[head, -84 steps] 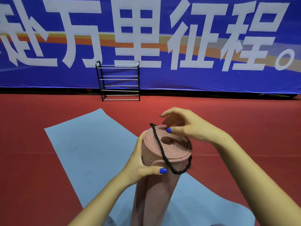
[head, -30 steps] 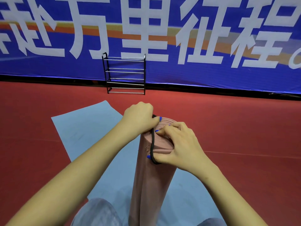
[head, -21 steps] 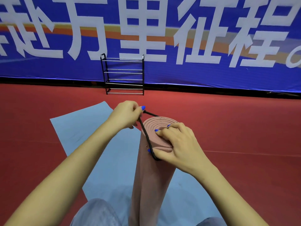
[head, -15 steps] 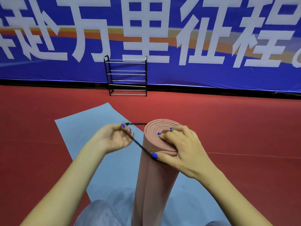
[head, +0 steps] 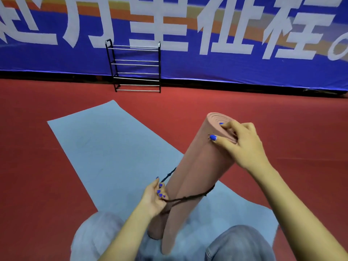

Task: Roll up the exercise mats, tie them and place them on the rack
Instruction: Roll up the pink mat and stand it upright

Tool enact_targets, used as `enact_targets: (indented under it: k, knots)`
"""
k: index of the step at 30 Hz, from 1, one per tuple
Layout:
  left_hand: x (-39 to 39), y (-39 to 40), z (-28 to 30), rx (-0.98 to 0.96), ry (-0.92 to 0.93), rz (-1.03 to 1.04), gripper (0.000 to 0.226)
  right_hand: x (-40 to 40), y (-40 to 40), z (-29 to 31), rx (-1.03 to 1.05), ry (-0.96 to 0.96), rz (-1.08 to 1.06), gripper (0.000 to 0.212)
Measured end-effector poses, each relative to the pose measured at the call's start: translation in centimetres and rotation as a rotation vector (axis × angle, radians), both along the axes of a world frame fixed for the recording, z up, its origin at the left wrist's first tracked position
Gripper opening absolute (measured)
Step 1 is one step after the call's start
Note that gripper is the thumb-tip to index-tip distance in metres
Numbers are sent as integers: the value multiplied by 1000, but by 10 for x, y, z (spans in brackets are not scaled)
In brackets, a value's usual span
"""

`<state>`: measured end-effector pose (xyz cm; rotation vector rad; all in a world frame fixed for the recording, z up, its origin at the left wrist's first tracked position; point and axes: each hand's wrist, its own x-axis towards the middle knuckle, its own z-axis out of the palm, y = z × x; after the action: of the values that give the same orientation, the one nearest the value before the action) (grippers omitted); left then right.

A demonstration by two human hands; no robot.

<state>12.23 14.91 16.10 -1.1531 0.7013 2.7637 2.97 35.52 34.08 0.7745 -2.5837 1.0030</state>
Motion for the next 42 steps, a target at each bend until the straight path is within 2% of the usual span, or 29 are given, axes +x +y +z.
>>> enact_targets:
  k: [2, 4, 6, 8, 11, 13, 15, 16, 18, 20, 21, 23, 26, 28, 31, 34, 35, 37, 40, 42]
  knots:
    - [6, 22, 19, -25, 113, -18, 44, -9, 6, -4, -2, -28, -102, 39]
    - [18, 55, 30, -18, 237, -89, 30, -14, 4, -5, 25, -57, -191, 40]
    - [26, 92, 29, -76, 363, -301, 14, -15, -6, -3, 73, -54, -246, 42]
    - [24, 121, 20, -145, 434, -446, 12, -13, -20, 0, 116, -35, -268, 44]
    - [7, 133, -6, -349, 362, -528, 16, -5, -42, 2, 190, -1, -299, 44]
    - [5, 122, -29, -531, 236, -566, 21, -1, -53, 3, 217, 19, -319, 44]
    - [14, 100, -52, -706, 90, -588, 16, -3, -57, 4, 219, 16, -308, 45]
    - [22, 87, -59, -741, 26, -575, 18, -6, -56, 4, 210, 5, -297, 45]
    - [35, 59, -64, -675, -35, -412, 25, -11, -49, 4, 165, -10, -279, 44]
    - [39, 33, -55, -398, -78, -93, 35, -14, -41, 2, 111, -13, -279, 42]
    - [36, 21, -48, -278, -55, 47, 35, -14, -38, 1, 89, -10, -278, 42]
    - [22, 1, -24, -172, 17, 214, 24, -12, -32, -1, 53, 3, -263, 42]
    - [-8, -21, 9, -72, 87, 254, 3, -5, -27, -2, 16, 29, -207, 44]
    - [-23, -33, 14, -2, 57, 230, 9, 3, -27, -4, -10, 58, -185, 43]
    - [-27, -40, 7, -66, 25, 99, 23, 11, -27, -5, -28, 98, -208, 47]
    - [-23, -49, 10, -79, 142, 109, 26, 12, -21, -9, -51, 89, -221, 43]
    - [-22, -53, 14, -102, 172, 123, 25, 12, -19, -10, -56, 87, -232, 41]
    - [-19, -57, 26, -318, 137, 66, 25, 10, -15, -12, -67, 81, -262, 39]
    - [-10, -39, 47, -705, 99, -149, 23, 6, -14, -12, -56, 59, -290, 40]
    - [3, -14, 61, -826, 108, -284, 23, 6, -15, -11, -37, 54, -302, 41]
